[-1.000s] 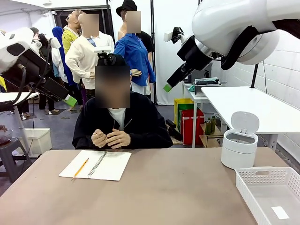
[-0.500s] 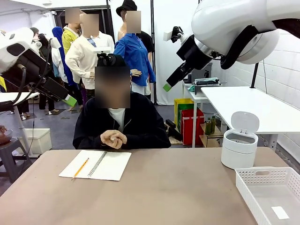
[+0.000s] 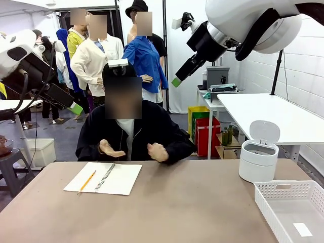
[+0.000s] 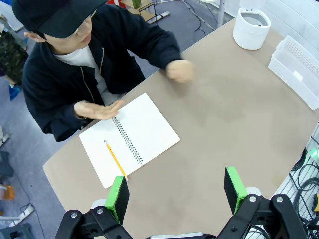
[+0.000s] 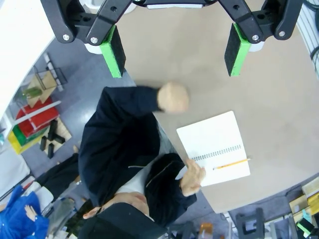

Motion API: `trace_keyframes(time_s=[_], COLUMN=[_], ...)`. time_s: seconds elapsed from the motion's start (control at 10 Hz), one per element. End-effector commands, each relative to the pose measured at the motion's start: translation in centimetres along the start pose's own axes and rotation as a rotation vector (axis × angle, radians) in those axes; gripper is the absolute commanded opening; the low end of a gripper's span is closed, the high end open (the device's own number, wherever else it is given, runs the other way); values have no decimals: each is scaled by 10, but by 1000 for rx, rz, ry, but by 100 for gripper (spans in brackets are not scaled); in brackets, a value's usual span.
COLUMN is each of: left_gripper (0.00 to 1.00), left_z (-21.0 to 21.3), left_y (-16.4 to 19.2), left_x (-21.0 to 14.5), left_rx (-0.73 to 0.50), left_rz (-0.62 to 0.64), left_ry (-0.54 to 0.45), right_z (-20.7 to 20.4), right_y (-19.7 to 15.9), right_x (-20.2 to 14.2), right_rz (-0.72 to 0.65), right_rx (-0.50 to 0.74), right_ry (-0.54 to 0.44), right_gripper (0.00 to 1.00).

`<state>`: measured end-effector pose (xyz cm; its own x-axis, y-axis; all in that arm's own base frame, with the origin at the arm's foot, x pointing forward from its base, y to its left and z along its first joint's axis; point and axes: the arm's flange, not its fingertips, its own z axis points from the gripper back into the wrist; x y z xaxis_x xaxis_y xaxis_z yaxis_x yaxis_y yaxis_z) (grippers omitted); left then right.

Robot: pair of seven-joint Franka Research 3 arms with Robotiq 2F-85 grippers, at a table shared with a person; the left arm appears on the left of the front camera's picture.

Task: Sort the paper based on its condition.
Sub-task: If a person hands you a paper, place it in the Organizing basket , and if it's crumpled, put it in the Trash can.

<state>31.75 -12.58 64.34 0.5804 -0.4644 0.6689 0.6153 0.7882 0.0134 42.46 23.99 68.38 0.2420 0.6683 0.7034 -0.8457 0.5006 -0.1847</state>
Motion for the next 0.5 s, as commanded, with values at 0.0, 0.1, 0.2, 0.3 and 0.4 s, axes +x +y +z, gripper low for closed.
trace_keyframes(time_s=[0.0, 0.1, 0.2, 0.3, 0.4], left_gripper=[100, 100, 100, 100, 100], left_z=[1, 1, 1, 1, 1], left_y=[0, 0, 0, 0, 0], left_x=[0, 0, 0, 0, 0], left_rx=[0, 0, 0, 0, 0], left_rz=[1, 1, 1, 1, 1], left_ry=[-2, -2, -2, -2, -2], right_z=[-7, 0, 0, 0, 0], right_y=[-5, 0, 0, 0, 0], right_x=[-2, 0, 0, 0, 0], right_rz=[-14, 0, 0, 0, 0], right_rx=[5, 0, 0, 0, 0], right_ry=[39, 0, 0, 0, 0], right_gripper=[100, 100, 100, 100, 100])
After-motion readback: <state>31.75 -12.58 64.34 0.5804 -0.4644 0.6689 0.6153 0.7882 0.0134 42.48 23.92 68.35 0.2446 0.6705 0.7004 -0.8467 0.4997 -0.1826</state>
